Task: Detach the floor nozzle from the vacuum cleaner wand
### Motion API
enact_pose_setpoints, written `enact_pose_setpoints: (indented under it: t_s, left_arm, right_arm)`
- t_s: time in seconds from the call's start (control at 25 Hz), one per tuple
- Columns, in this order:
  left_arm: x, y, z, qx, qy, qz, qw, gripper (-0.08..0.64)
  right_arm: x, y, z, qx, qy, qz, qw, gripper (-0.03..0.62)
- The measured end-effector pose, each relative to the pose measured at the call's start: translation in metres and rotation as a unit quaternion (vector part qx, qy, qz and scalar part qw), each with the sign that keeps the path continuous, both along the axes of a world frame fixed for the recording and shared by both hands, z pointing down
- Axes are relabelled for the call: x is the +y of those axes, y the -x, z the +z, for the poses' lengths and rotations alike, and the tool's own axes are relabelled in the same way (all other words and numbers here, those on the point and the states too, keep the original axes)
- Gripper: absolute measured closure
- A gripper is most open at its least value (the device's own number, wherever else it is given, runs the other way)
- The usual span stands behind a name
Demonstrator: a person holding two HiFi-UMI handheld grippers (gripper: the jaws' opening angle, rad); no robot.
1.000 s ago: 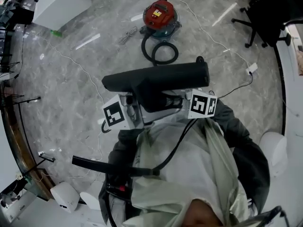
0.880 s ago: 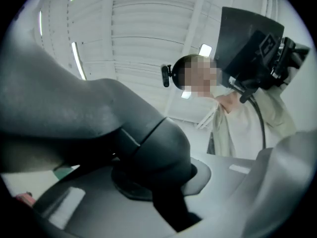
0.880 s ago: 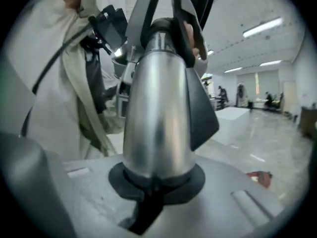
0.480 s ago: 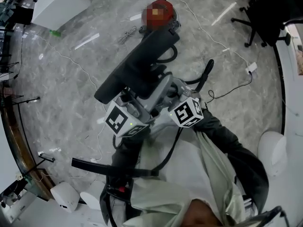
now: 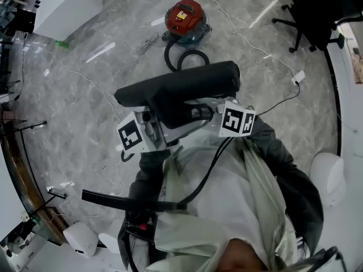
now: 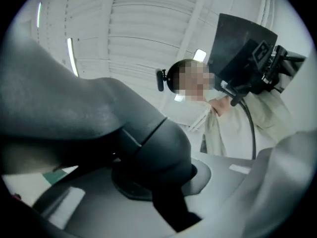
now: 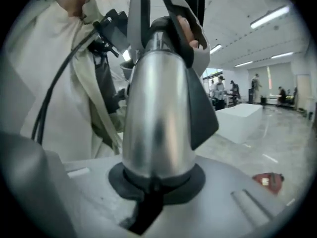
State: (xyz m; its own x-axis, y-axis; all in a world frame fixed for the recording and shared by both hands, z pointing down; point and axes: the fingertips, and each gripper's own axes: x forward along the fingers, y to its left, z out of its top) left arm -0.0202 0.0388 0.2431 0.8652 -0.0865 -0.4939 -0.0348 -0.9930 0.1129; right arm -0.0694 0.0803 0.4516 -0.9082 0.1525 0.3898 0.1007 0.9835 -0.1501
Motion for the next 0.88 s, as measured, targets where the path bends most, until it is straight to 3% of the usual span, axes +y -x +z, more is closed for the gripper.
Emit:
enact_pose_setpoints:
  t_s: [0.08,0.2,0.28,0.32,0.36,0.44,0.56,0.64,0.76,0.8,0.88]
  left_arm:
    - [-0.017,0.002,-0.003,-0.006,0.026,-0.055,0.9981,0.483]
    - [-0.046,0.006,-0.006,-0.022,0.072,-0.163,0.9837,0.482]
    - [-0.065,0.013,0.003,-0.038,0.113,-0.236,0.9645,0.482]
    - [-0.07,0.017,0.008,-0.042,0.13,-0.254,0.9577,0.482]
    - [-0.072,0.02,0.012,-0.042,0.139,-0.254,0.9562,0.48]
    - [-0.066,0.019,0.015,-0.039,0.134,-0.223,0.9647,0.482]
    - [-0.048,0.013,0.01,-0.035,0.098,-0.158,0.982,0.485]
    - [-0.029,0.008,0.006,-0.029,0.056,-0.099,0.9931,0.485]
    - [-0.001,0.0,0.0,-0.023,-0.005,-0.009,0.9997,0.485]
    - [0.001,-0.001,-0.001,-0.021,-0.009,-0.001,0.9997,0.485]
    - [-0.011,0.0,-0.002,-0.017,0.014,-0.028,0.9994,0.485]
  right_arm:
    - [-0.025,0.003,0.0,0.011,-0.046,0.11,0.993,0.554]
    - [-0.061,-0.004,0.001,0.039,-0.116,0.28,0.952,0.552]
    - [-0.074,-0.007,0.004,0.055,-0.137,0.334,0.931,0.552]
    - [-0.077,-0.006,0.008,0.062,-0.139,0.339,0.928,0.554]
    - [-0.075,-0.006,0.012,0.066,-0.135,0.333,0.931,0.552]
    - [-0.065,-0.002,0.016,0.063,-0.118,0.292,0.947,0.552]
    - [-0.043,0.003,0.012,0.045,-0.074,0.173,0.981,0.551]
    - [-0.025,0.002,0.01,0.041,-0.044,0.087,0.994,0.551]
    - [-0.002,-0.002,0.005,0.035,-0.015,-0.01,0.999,0.548]
    - [0.0,-0.003,0.004,0.034,-0.011,-0.02,0.999,0.548]
    - [-0.01,-0.002,0.003,0.033,-0.016,0.017,0.999,0.548]
